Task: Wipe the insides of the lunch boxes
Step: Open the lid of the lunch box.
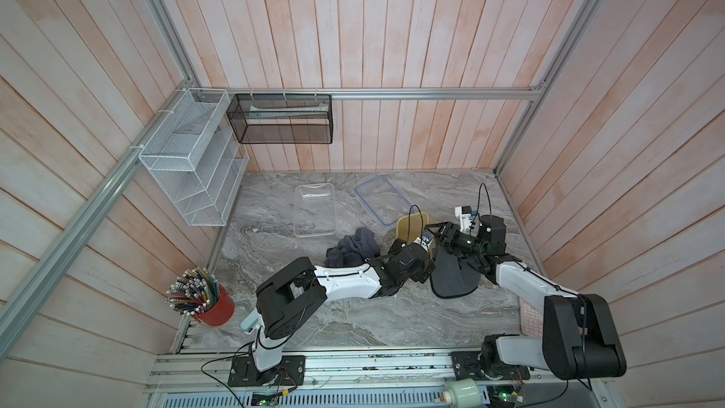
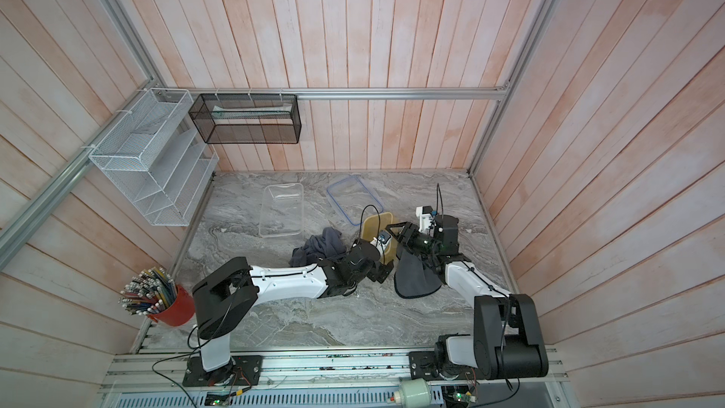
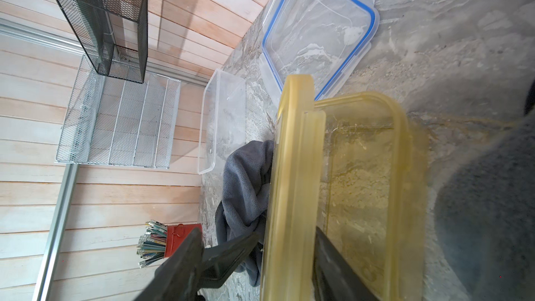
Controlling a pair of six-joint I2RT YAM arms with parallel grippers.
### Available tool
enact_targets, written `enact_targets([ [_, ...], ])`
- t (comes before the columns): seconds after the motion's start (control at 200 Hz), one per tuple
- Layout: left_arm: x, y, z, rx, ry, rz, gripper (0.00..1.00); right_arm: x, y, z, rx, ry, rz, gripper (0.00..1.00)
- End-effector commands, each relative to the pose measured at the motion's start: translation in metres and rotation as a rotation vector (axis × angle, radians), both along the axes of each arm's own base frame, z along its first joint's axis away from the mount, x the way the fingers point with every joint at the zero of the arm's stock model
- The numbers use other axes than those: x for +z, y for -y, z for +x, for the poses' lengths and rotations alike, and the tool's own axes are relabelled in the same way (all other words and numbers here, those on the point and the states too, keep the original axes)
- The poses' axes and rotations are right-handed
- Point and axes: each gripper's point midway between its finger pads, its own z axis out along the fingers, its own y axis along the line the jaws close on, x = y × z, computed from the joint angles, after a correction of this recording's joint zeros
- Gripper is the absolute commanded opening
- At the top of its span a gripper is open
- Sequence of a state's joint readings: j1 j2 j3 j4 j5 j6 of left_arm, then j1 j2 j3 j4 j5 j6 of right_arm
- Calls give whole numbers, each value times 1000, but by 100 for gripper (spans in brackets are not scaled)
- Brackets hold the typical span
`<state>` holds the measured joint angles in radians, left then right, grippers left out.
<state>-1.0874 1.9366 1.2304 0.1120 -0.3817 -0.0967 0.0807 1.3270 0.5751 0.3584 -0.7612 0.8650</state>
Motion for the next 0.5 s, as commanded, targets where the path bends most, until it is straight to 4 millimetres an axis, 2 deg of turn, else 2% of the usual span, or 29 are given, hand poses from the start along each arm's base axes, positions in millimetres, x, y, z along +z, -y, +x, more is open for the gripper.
enact_targets([
  [0.0, 4, -4, 16, 80, 51, 29, 91, 13, -4, -2, 13, 43, 20, 59],
  [0.14, 2, -4, 22, 89, 85, 64, 88, 13, -3, -3, 8, 43, 11, 59],
  [0.24, 4, -5, 24, 97, 105, 67, 81, 10, -1, -3, -4, 39, -5, 59],
  [0.375, 10, -6, 24, 100, 117, 52, 61, 4, 6, -3, -30, 30, -54, 60],
  [0.495, 15, -7, 25, 111, 123, 41, 48, -11, 20, -1, -87, -1, -126, 62],
])
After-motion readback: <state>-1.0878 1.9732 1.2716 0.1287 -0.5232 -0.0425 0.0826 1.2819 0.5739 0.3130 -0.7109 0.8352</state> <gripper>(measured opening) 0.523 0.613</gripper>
